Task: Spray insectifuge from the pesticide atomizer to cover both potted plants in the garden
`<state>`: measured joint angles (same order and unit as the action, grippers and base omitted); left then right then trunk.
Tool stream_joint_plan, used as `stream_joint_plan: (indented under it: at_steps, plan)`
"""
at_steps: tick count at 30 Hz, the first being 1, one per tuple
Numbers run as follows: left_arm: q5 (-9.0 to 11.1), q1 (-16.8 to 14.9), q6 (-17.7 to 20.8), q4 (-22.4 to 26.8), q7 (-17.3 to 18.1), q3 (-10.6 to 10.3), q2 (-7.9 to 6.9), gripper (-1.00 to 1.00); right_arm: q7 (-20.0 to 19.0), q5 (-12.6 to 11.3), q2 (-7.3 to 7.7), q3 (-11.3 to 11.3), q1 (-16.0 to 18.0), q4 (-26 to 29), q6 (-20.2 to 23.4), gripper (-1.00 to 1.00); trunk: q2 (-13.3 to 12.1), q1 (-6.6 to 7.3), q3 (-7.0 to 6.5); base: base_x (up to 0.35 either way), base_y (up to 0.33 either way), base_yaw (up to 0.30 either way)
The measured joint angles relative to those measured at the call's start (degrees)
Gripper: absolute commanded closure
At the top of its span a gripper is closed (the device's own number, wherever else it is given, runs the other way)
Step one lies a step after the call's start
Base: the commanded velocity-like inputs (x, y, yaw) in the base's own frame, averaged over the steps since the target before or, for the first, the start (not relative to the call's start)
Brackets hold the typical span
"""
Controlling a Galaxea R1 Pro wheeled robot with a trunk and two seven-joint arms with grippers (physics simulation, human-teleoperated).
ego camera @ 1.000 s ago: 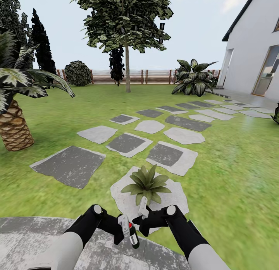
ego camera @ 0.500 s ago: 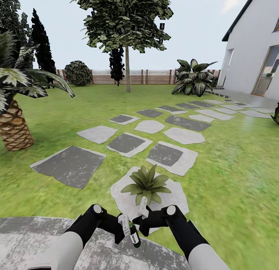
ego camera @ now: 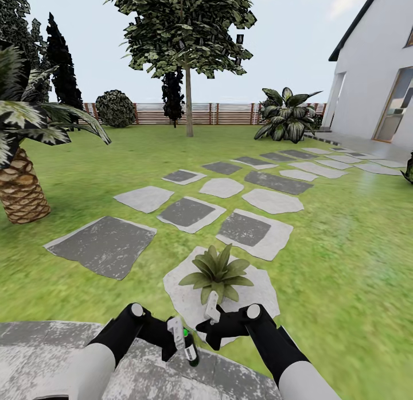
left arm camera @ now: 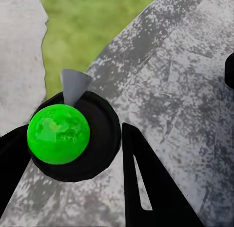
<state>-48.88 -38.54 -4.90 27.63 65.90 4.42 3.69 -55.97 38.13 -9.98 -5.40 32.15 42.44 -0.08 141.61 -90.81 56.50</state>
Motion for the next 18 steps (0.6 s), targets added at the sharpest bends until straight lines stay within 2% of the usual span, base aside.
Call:
stream_joint_plan:
  at_steps: [3, 7, 13, 15, 16, 18]
  plan:
    - [-0.2, 0.0, 0.0, 0.0, 0.0, 0.0, -1.89, 1.0, 0.0, 0.0, 0.0, 0.0, 0.0, 0.0, 0.0, 1.0, 0.0, 0.0, 0.0, 0.0, 0.0, 0.0]
    - [-0.5, 0.1, 0.0, 0.0, 0.0, -0.5, -6.25, 1.0, 0.0, 0.0, 0.0, 0.0, 0.0, 0.0, 0.0, 1.0, 0.0, 0.0, 0.0, 0.0, 0.0, 0.0]
    - [-0.5, 0.2, 0.0, -0.3, 0.0, -0.6, -11.63, 1.0, 0.3, 0.2, 0.0, 0.2, 0.0, -0.3, 0.0, 1.0, 0.0, 0.0, 0.0, 0.0, 0.0, 0.0]
    - [-0.4, 0.2, 0.0, -0.3, 0.0, -0.5, -12.87, 1.0, 0.4, 0.2, 0.0, 0.3, 0.0, -1.0, -0.1, 1.0, 0.0, 0.0, 0.0, 0.0, 0.0, 0.0]
    - [-0.4, 0.2, 0.0, -0.4, 0.0, -0.5, -14.09, 1.0, 0.5, 0.3, 0.0, 0.5, 0.0, -2.3, -0.1, 1.0, 0.0, 0.0, 0.0, 0.0, 0.0, 0.0]
    - [-0.3, 0.3, 0.1, -0.6, 0.0, -0.3, -14.9, 1.0, 2.6, 0.3, 0.0, 0.7, 0.0, -4.1, -0.2, 1.0, 0.0, 0.0, 0.0, 0.0, 0.0, 0.0]
